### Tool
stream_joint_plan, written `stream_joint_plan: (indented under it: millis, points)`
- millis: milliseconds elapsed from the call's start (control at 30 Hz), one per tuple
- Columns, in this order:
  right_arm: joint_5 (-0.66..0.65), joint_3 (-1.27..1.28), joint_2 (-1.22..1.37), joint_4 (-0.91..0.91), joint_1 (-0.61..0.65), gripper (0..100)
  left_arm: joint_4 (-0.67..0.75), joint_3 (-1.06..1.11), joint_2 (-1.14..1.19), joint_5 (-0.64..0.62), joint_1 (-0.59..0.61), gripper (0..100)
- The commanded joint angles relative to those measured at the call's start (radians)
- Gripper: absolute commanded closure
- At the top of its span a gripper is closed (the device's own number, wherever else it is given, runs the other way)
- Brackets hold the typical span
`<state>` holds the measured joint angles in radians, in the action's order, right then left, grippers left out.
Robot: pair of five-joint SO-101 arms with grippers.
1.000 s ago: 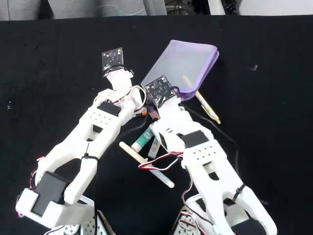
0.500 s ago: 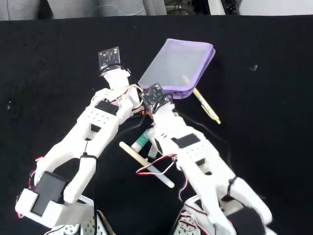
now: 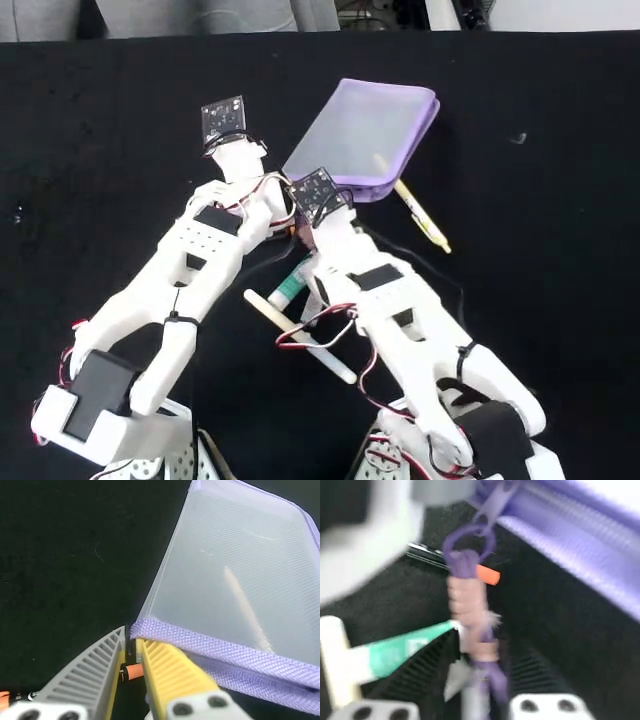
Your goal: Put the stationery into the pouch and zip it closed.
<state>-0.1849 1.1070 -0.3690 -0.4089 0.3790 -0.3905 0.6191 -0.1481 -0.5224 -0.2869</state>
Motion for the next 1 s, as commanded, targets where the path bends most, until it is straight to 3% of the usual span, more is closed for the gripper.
stream_joint_plan:
  millis: [0,333,733,967]
  points:
    - [0.009,-0.041,0.002,0.026,-0.087,96.9,0.005,-0.07,-0.018,-0.011,-0.03,97]
    - [0.003,-0.039,-0.054,-0.009,-0.164,98.8,0.005,-0.07,-0.018,-0.009,-0.016,97]
    - [-0.044,0.021,-0.625,-0.377,-0.178,98.8,0.005,-0.073,-0.009,-0.009,0.045,97]
    - [-0.074,0.033,-0.697,-0.404,-0.353,98.8,0.005,-0.068,-0.009,-0.009,0.045,97]
